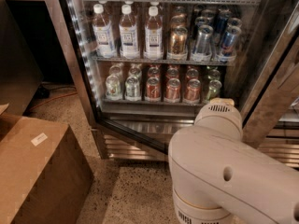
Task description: Close left fridge door
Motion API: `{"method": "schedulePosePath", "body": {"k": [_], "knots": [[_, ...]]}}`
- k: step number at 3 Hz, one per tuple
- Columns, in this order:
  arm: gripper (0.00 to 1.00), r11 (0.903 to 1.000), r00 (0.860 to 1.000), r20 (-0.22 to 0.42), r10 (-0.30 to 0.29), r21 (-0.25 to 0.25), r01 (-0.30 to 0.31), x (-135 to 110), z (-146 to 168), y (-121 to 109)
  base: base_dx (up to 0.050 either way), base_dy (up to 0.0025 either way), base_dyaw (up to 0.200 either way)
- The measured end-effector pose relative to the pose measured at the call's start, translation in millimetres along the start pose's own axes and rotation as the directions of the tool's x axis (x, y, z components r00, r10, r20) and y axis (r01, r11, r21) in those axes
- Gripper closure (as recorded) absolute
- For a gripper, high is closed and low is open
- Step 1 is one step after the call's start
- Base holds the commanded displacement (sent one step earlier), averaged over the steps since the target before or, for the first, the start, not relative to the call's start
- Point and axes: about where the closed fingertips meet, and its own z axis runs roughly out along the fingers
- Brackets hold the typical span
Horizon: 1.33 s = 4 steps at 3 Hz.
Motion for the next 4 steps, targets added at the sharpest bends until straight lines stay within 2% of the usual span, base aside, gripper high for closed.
{"method": "schedulePosePath", "body": {"k": [2, 3, 4], "knots": [[1.00, 0.9969, 0.999, -0.009, 0.051, -0.059, -0.051, 16.0, 10.4, 6.4, 0.000, 0.00000, 0.000], [1.00, 0.9897, 0.996, -0.008, 0.090, -0.111, -0.091, 24.9, 18.4, 23.9, 0.000, 0.00000, 0.000], [1.00, 0.9897, 0.996, -0.008, 0.091, -0.111, -0.091, 25.1, 17.3, 23.6, 0.000, 0.00000, 0.000]]}}
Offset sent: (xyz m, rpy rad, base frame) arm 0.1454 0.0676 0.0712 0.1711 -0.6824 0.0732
